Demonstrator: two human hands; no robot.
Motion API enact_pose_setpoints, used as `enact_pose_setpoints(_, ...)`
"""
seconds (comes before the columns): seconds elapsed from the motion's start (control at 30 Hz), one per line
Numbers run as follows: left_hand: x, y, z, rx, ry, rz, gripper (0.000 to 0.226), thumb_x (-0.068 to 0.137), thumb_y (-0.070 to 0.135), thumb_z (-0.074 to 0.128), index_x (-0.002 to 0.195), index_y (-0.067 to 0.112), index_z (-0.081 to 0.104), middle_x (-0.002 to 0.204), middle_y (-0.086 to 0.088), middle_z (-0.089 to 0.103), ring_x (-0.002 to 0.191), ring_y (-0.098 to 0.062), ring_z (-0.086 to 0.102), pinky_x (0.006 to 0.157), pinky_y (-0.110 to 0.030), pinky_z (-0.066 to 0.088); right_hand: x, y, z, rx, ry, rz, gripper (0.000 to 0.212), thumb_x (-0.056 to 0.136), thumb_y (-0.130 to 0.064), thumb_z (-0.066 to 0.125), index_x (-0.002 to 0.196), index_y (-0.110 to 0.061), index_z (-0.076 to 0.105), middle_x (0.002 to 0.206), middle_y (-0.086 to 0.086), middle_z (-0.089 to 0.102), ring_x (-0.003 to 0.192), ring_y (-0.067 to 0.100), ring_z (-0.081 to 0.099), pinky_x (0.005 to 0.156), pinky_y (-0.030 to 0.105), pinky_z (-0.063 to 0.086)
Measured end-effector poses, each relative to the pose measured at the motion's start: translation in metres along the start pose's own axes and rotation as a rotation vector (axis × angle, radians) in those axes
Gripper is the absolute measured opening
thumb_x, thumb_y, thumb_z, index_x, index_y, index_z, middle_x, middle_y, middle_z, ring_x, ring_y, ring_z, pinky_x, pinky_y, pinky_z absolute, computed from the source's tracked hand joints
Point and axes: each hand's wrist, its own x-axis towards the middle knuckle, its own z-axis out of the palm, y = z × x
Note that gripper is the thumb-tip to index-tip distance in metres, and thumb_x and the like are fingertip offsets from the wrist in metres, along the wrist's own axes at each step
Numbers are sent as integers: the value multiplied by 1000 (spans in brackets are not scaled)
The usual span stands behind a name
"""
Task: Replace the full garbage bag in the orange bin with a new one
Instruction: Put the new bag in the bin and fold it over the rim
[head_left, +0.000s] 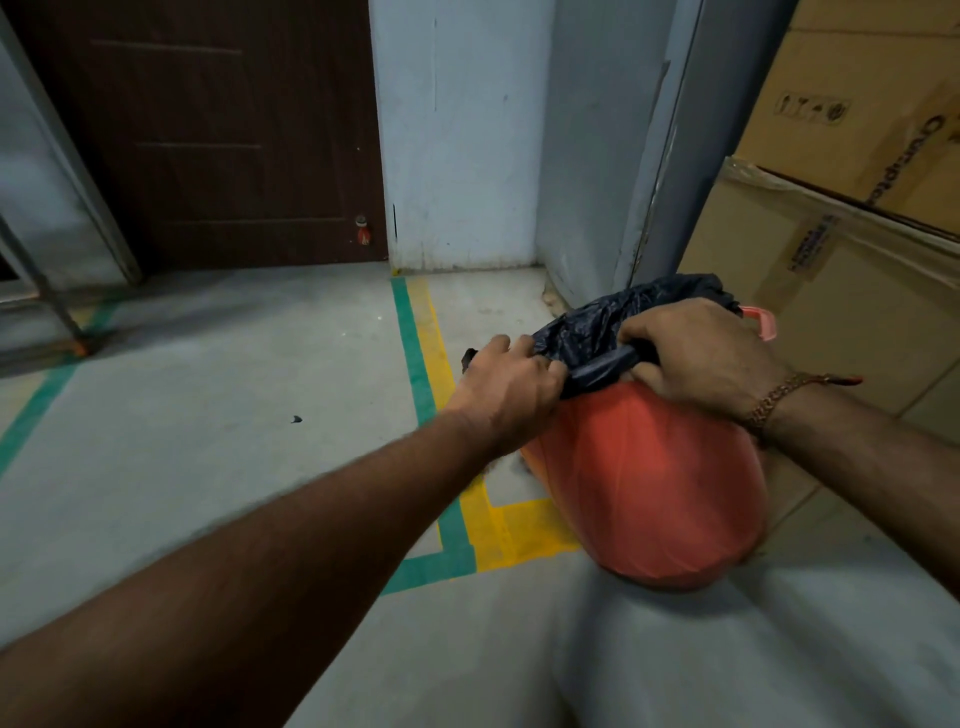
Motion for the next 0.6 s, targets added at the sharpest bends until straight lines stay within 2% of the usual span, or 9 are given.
enact_pose_setpoints(0.1, 4, 13, 0, 83, -4, -5, 9, 78, 24, 69, 77, 20, 61, 70, -3, 69, 73, -28, 61, 66, -34, 39, -2, -7, -5, -160, 22, -59, 41, 78, -69, 59, 86, -30, 64, 83, -5, 68, 93, 22, 63, 87, 40, 48)
enact_pose_setpoints(0.17, 5, 18, 0, 114, 1, -6, 11, 80, 25, 70, 79, 20, 60, 71, -3, 69, 73, -28, 60, 67, -35, 39, -2, -18, -2, -243, 104, -136, 49, 81, -74, 54, 88, -28, 67, 86, -6, 68, 97, 22, 58, 85, 40, 45)
enact_pose_setpoints(0.3, 3, 17, 1, 106, 31, -12, 9, 83, 21, 66, 80, 19, 58, 72, -5, 67, 72, -28, 59, 68, -36, 40, -3, -31, 9, -176, 56, -170, 27, 91, -49, 63, 103, -25, 69, 100, -4, 69, 101, 21, 64, 82, 38, 51)
enact_pose_setpoints(0.37, 1, 14, 3, 77, 85, 7, 9, 82, 20, 67, 80, 18, 58, 72, -4, 65, 70, -28, 59, 66, -36, 40, -4, -27, 13, -130, 72, -161, 18, 91, -39, 67, 102, -25, 67, 100, -4, 68, 100, 22, 65, 76, 38, 52)
enact_pose_setpoints(0.43, -2, 5, 11, 3, 122, 38, 10, 86, 23, 67, 84, 18, 59, 75, -4, 66, 74, -28, 60, 68, -37, 41, -4, -23, 15, -99, 85, -136, 16, 89, -37, 69, 101, -26, 68, 98, -5, 69, 99, 22, 66, 77, 38, 55)
enact_pose_setpoints(0.5, -6, -7, 19, -118, 67, 62, 21, 95, 38, 61, 92, 17, 61, 85, -5, 68, 83, -29, 61, 73, -39, 43, -2, -23, 16, -73, 83, -126, 16, 88, -35, 70, 101, -27, 70, 97, -5, 69, 98, 22, 67, 79, 37, 55)
enact_pose_setpoints(0.6, -14, -23, 23, -291, -127, 18, 49, 98, 62, 48, 99, 15, 64, 96, -8, 70, 92, -30, 61, 76, -39, 45, 1, -22, 18, -55, 69, -119, 16, 86, -33, 73, 100, -26, 71, 96, -5, 69, 96, 22, 67, 81, 37, 56)
